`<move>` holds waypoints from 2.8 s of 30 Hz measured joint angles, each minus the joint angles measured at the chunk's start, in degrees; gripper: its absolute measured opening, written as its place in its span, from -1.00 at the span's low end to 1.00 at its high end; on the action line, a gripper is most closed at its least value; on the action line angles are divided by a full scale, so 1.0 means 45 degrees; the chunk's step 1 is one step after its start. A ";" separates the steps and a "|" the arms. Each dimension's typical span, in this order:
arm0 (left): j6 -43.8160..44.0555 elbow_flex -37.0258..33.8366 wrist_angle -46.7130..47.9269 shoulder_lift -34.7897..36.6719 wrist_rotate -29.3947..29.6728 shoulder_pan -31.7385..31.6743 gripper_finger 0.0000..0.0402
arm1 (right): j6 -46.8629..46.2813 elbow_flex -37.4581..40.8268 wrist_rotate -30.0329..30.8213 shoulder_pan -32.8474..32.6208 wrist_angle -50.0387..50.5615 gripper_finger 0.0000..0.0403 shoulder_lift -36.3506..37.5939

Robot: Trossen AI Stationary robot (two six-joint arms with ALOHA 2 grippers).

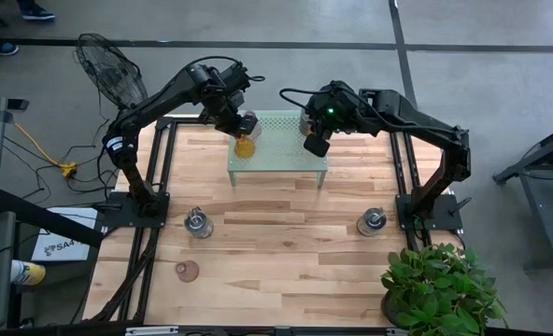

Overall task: Pick & Place candle stick holders
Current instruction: Put the yellow glass candle holder on the shelf

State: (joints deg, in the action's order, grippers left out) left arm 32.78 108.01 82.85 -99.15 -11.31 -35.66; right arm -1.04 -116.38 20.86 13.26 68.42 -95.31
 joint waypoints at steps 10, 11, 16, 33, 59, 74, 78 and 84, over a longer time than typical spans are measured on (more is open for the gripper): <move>0.0003 0.0000 -0.0029 0.0000 0.0081 0.0000 -0.83 | 0.0037 0.0000 0.0000 0.0005 0.0000 -0.45 0.0000; 0.0003 0.0000 -0.0038 -0.0003 0.0090 0.0000 -0.83 | 0.0053 0.0000 0.0000 0.0005 0.0000 -0.45 0.0000; 0.0008 0.0000 -0.0089 -0.0005 0.0287 0.0000 -0.83 | 0.0053 0.0000 0.0000 0.0005 0.0000 -0.45 0.0000; 0.0110 0.0000 -0.0358 -0.0015 0.0464 -0.0071 -0.82 | 0.0460 0.0000 -0.0006 0.0063 0.0151 -0.45 0.0000; -0.0237 -0.0005 -0.0577 -0.0097 0.0192 -0.0793 -0.82 | 0.0568 0.0000 -0.0196 0.0727 0.0307 -0.45 0.0000; -0.0583 -0.0010 -0.0654 -0.0112 -0.0168 -0.0835 -0.80 | 0.0568 0.0000 -0.0534 0.0811 0.0311 -0.45 0.0000; -0.0676 -0.0019 -0.0681 -0.0121 -0.0314 -0.0835 -0.76 | 0.0568 0.0000 -0.0534 0.0811 0.0311 -0.45 0.0000; -0.0691 -0.0046 -0.0715 -0.0141 -0.0311 -0.0826 -0.67 | 0.0532 0.0000 -0.0534 0.0806 0.0323 -0.45 0.0000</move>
State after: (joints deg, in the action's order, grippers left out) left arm 29.67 107.80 79.64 -99.79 -12.70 -39.38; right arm 1.36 -116.38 18.46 16.88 69.88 -95.31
